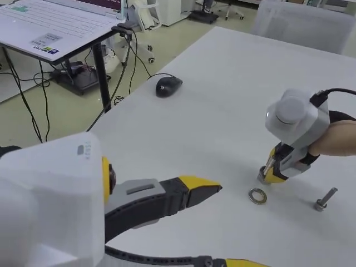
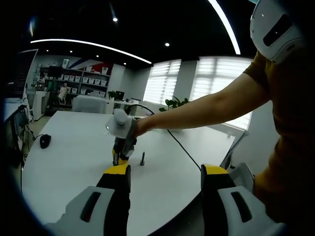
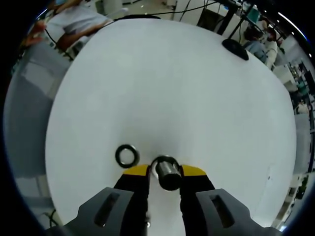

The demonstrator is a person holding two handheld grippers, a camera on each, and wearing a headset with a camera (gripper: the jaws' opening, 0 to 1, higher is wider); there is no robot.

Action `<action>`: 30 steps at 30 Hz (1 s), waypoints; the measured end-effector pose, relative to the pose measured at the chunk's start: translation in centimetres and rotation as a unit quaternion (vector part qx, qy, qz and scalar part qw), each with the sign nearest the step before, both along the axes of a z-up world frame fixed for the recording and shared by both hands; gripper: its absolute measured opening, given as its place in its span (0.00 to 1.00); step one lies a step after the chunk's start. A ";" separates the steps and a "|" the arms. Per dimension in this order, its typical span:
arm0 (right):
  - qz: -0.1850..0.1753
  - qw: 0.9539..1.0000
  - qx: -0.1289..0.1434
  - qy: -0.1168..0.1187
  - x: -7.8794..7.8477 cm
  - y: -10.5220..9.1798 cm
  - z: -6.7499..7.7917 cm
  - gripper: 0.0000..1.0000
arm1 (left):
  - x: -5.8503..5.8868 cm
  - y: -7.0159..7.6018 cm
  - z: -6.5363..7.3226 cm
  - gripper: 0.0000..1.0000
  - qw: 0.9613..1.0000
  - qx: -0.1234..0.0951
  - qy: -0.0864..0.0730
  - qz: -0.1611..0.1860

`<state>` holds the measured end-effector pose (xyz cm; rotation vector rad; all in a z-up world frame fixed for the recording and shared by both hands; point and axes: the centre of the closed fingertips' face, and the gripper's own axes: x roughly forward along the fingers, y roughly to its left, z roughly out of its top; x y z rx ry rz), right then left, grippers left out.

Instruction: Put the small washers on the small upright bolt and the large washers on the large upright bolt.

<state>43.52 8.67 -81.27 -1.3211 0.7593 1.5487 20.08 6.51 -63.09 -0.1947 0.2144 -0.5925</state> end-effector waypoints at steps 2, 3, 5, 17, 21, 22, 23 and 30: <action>0.000 1.000 0.001 0.001 0.0 -0.1 0.0 0.24 | 0.1 0.1 0.1 0.57 1.000 -0.001 -0.001 0.001; 0.000 1.000 0.002 0.000 0.0 -0.1 0.0 0.24 | 0.1 0.1 0.1 0.57 1.000 -0.001 -0.001 0.002; 0.000 1.000 0.004 0.001 0.0 -0.2 0.0 0.24 | 0.1 0.1 0.1 0.57 1.000 -0.001 -0.001 0.002; -0.011 1.000 0.015 -0.002 0.2 -1.8 1.8 0.27 | 0.2 -0.2 0.3 0.57 1.000 0.003 -0.003 -0.002; -0.017 1.000 0.019 -0.003 -0.1 -2.5 2.5 0.27 | 0.2 -0.3 0.5 0.57 1.000 0.004 -0.007 -0.004; -0.017 1.000 0.019 -0.003 -0.2 -2.6 2.5 0.27 | 0.1 -0.4 0.6 0.57 1.000 0.004 -0.009 -0.005; -0.017 1.000 0.019 -0.003 -0.3 -2.7 2.6 0.27 | 0.1 -0.5 0.6 0.57 1.000 0.004 -0.009 -0.006; -0.023 0.999 0.027 0.003 -1.9 -3.3 3.4 0.26 | -0.4 -1.0 0.9 0.57 1.000 0.008 -0.015 -0.011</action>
